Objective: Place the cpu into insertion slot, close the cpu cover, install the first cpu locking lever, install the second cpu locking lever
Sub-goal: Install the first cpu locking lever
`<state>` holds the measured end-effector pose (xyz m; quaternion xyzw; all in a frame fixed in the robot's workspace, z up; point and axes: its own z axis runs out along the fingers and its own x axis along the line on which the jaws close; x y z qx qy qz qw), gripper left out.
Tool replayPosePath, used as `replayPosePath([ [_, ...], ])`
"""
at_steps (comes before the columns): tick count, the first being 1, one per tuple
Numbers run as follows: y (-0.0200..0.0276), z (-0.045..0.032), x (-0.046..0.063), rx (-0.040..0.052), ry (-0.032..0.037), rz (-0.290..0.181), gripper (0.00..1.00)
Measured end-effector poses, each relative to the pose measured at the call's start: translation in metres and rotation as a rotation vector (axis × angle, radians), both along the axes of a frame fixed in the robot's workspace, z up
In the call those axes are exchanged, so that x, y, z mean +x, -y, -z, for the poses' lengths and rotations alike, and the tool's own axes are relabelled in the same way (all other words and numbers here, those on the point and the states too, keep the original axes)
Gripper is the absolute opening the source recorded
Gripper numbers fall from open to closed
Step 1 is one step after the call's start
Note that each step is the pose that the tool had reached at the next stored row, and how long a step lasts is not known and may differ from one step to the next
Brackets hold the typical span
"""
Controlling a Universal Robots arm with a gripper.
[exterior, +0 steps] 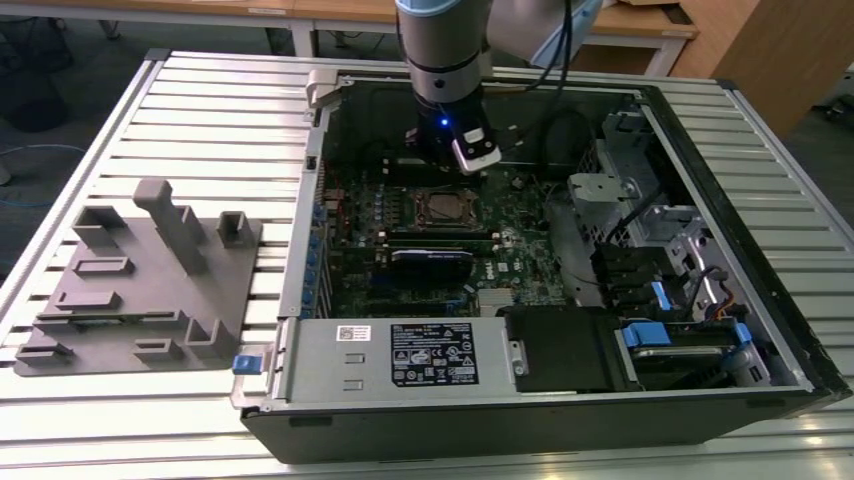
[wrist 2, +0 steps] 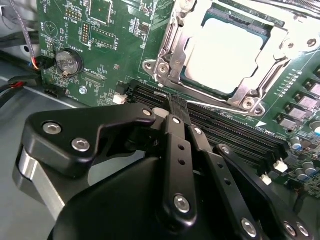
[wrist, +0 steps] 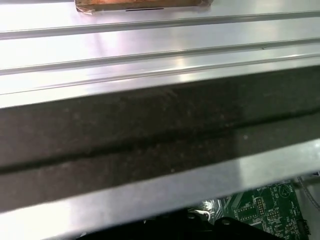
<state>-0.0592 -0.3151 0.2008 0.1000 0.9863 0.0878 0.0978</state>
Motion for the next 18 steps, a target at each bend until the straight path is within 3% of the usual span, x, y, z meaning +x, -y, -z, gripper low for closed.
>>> replayPosePath([
  [4, 0.0000, 0.0010, -0.0037, 0.0018, 0.0119, 0.000, 0.11],
  [12, 0.0000, 0.0028, -0.0082, 0.0081, 0.0279, 0.000, 0.11],
  [18, 0.0000, 0.0046, -0.0101, 0.0125, 0.0354, 0.000, 0.11],
])
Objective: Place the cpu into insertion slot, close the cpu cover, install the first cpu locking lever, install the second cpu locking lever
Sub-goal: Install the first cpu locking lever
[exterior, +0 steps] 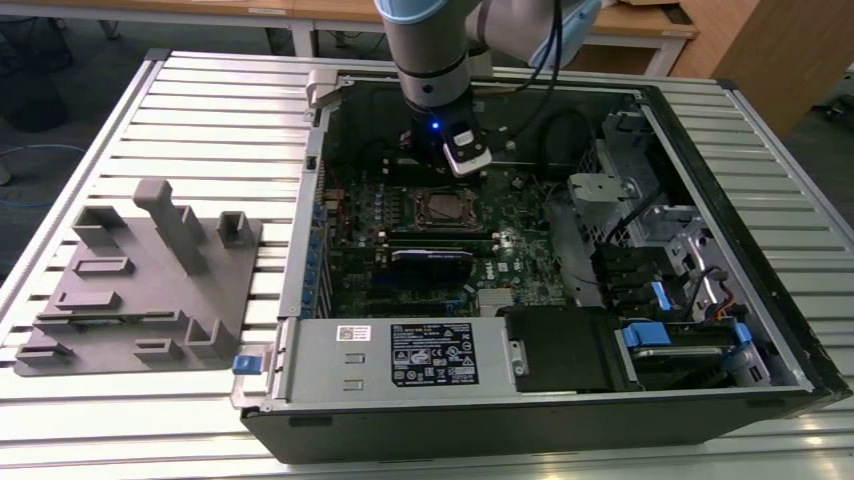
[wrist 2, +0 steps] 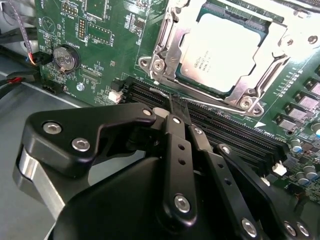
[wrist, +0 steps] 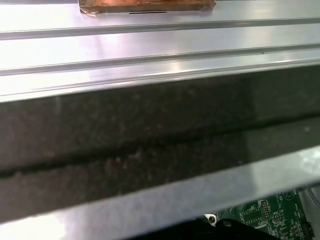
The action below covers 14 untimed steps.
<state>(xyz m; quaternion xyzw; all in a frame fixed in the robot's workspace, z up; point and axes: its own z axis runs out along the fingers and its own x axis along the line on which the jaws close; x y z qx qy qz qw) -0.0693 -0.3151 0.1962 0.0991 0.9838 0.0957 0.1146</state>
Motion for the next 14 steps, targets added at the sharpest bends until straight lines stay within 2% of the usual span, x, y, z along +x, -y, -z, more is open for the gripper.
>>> replayPosePath([
  [14, 0.0029, 0.0012, -0.0001, -0.0041, 0.0151, 0.000, 0.11],
])
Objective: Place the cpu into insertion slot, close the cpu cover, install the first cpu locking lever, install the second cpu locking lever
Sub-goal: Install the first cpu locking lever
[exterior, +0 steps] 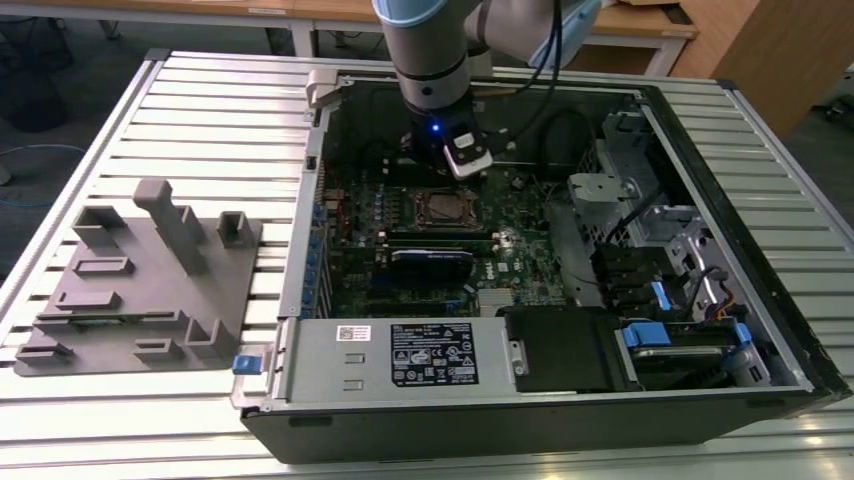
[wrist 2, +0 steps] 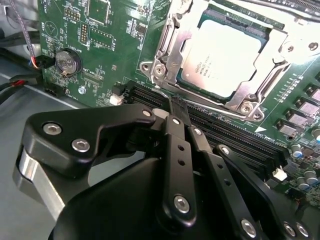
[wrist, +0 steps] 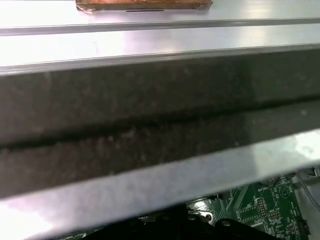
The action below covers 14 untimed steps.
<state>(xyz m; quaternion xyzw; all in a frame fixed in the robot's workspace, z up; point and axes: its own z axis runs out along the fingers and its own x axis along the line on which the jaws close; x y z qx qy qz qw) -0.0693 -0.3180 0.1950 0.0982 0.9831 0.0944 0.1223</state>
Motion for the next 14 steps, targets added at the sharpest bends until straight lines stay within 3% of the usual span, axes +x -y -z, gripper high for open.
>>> replayPosePath([
  [9, 0.0010, 0.0034, -0.0009, -0.0002, 0.0203, 0.000, 0.11],
  [14, 0.0010, 0.0041, -0.0015, -0.0001, 0.0282, 0.000, 0.11],
])
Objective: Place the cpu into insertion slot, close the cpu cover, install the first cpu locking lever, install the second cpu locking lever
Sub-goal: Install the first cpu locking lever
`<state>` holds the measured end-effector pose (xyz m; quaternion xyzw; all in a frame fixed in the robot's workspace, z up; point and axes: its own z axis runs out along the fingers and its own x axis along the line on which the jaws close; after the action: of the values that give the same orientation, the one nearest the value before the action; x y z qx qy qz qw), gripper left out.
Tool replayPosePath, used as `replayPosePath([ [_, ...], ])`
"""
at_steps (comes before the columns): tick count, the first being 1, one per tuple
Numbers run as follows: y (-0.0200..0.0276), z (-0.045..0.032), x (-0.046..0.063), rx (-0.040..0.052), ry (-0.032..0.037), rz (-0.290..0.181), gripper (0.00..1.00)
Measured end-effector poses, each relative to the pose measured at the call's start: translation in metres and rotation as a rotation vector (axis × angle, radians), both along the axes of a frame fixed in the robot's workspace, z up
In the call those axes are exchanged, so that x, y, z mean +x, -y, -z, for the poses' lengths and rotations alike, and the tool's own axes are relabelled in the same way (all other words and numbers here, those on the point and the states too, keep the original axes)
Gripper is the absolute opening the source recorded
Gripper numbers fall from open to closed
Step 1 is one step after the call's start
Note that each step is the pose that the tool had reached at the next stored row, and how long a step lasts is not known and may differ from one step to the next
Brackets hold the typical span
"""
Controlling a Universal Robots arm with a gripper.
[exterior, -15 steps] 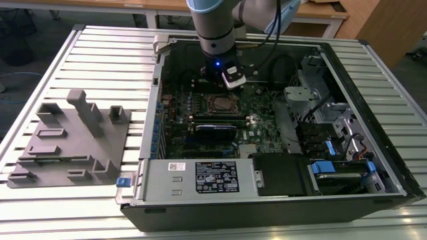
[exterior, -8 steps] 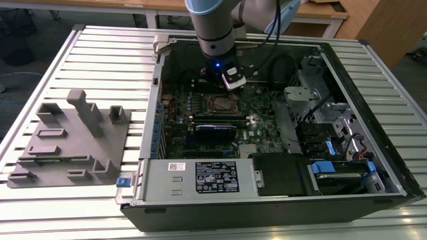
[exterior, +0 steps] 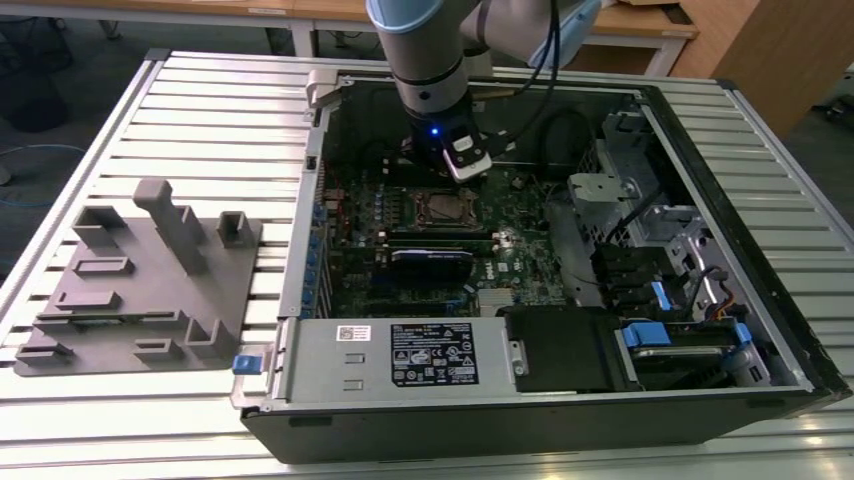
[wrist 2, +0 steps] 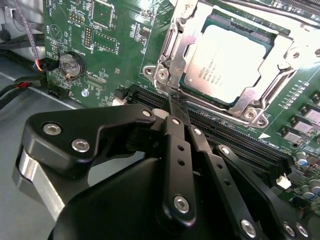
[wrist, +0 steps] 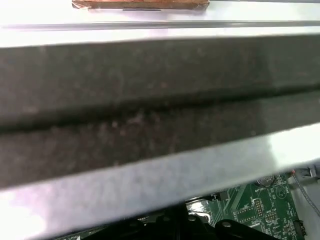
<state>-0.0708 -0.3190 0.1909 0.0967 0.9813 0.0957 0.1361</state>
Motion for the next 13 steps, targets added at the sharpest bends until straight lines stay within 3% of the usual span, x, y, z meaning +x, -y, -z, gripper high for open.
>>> replayPosePath([
  [13, 0.0023, 0.0004, -0.0001, 0.0084, 0.0007, 0.000, 0.11],
])
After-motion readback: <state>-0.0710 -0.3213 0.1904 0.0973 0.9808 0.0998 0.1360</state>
